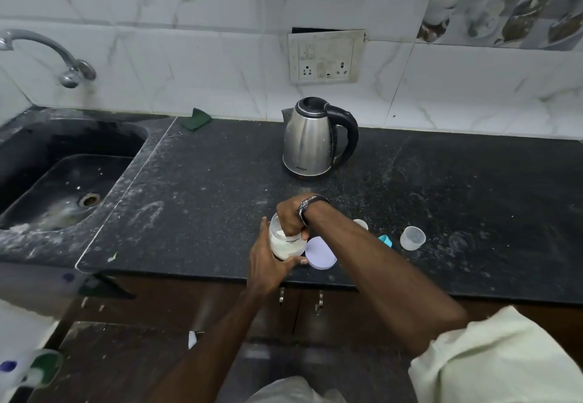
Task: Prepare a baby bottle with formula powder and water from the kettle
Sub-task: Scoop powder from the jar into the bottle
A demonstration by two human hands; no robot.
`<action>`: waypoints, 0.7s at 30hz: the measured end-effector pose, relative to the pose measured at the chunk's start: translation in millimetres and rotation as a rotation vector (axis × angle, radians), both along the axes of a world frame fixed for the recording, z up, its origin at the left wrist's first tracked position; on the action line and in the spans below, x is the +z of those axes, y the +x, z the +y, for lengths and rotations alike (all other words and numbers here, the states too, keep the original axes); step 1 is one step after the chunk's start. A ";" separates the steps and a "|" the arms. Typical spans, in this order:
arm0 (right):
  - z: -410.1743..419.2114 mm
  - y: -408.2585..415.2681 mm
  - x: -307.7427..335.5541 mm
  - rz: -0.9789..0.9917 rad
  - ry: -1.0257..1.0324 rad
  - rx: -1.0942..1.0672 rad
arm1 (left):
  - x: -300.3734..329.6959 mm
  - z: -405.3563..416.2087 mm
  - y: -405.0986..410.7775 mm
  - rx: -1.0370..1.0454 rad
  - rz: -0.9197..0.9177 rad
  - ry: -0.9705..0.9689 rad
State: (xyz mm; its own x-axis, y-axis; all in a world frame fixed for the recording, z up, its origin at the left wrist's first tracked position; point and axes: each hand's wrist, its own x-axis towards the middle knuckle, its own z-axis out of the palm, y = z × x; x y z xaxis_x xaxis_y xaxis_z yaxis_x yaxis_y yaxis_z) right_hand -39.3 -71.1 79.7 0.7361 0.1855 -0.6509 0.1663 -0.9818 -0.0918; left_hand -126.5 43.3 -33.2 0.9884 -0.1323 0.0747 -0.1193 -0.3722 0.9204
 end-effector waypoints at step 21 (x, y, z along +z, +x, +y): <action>-3.3 -44.4 12.7 -0.545 0.076 0.073 | -6.0 3.1 1.3 0.035 -0.097 0.040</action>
State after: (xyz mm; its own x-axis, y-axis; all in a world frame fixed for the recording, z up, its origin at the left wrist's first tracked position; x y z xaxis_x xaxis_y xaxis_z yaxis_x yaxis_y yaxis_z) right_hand -83.7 -74.4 92.3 0.9461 0.2803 -0.1621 0.2770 -0.9599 -0.0433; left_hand -125.2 46.4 -39.2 0.9809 -0.1024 0.1654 -0.1932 -0.4135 0.8897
